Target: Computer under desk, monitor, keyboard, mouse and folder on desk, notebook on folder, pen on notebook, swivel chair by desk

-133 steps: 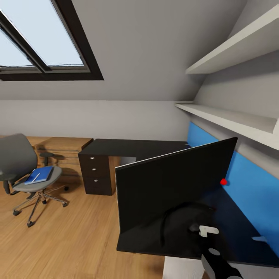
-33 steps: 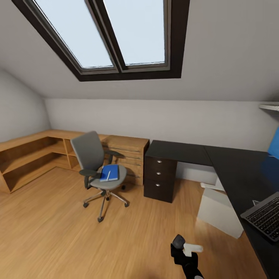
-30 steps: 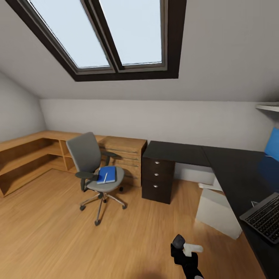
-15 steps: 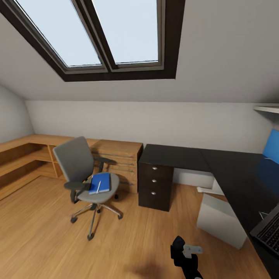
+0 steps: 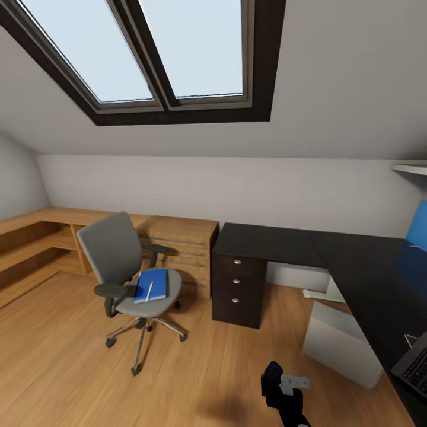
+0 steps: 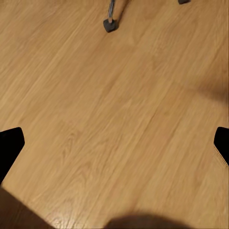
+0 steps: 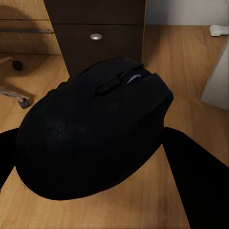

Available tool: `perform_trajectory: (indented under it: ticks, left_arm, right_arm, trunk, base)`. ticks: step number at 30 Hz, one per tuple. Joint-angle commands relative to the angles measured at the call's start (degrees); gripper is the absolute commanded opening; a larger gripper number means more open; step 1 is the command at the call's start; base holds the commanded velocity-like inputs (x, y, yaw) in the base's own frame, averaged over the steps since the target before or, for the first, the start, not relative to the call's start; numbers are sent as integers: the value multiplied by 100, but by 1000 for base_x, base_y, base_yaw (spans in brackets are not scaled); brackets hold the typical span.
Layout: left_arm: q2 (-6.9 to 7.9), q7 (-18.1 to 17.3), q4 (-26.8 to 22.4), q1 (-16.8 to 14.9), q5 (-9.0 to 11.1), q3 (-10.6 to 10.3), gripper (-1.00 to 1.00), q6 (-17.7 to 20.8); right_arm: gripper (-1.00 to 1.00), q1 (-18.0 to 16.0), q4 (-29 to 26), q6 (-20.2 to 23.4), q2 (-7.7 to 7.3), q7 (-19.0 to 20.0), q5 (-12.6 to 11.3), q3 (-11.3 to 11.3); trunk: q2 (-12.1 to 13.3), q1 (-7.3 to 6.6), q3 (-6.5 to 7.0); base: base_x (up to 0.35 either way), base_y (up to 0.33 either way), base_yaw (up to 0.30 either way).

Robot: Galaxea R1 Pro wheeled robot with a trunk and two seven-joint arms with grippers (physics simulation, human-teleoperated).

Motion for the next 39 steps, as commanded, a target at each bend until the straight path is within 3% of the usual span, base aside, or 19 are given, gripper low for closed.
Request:
perform_trajectory:
  ticks: [1,17,23,27,28,29,30,32,35,37,39]
  left_arm:
    - [5,44,2,-7,61,-35,100,-34]
    - [-12,45,-39,-5,61,-39,100,-31]
    - [-95,30,-1024,-5,56,-57,100,225]
    - [-117,57,-2007,-5,60,-54,100,1345]
    - [-141,77,-2516,-5,60,-53,100,1843]
    - [-261,76,-3317,-5,61,-53,100,2354]
    - [-344,75,-3705,-5,59,-53,100,2569]
    - [-579,73,-4500,-5,56,-53,100,3381]
    - [-629,79,-4509,-5,63,-33,100,3849]
    - [-498,57,-4320,-5,57,48,100,3944]
    - [-330,48,-4488,-5,70,115,100,3990]
  right_arm:
    - [-100,-4,4,-14,2,-29,58,-30]
    - [-100,-4,-4,-14,0,-24,49,-28]
    - [-100,-15,-344,168,-18,-24,22,-30]
    - [-100,-16,-1683,1321,7,-28,4,-39]
    - [-100,-13,-2514,2092,54,-24,-29,-48]
    - [-100,-13,-3707,3228,183,-17,-213,-61]
    - [-100,-13,-4252,3771,226,-20,-368,-53]
    - [-100,-13,-5317,5003,289,-69,-733,-29]
    - [-100,-4,-5589,5340,317,-79,-903,-44]
    - [-100,24,-5598,5176,318,-81,-952,-52]
    - [-100,150,-5604,5074,331,-80,-984,-44]
  trunk:
    - [38,-19,11]
    - [679,-371,299]
    - [920,-503,406]
    - [1081,-590,478]
    - [1121,-612,496]
    - [1161,-634,514]
    - [1201,-656,532]
    - [1281,-700,568]
    - [1401,-766,622]
    - [1482,-810,658]
    - [1562,-854,694]
  base:
    - [320,0,0]
    - [328,0,0]
    - [329,0,0]
    - [329,0,0]
    - [329,0,0]
    - [329,0,0]
    - [329,0,0]
    - [329,0,0]
    - [329,0,0]
    - [329,13,0]
    - [329,55,0]
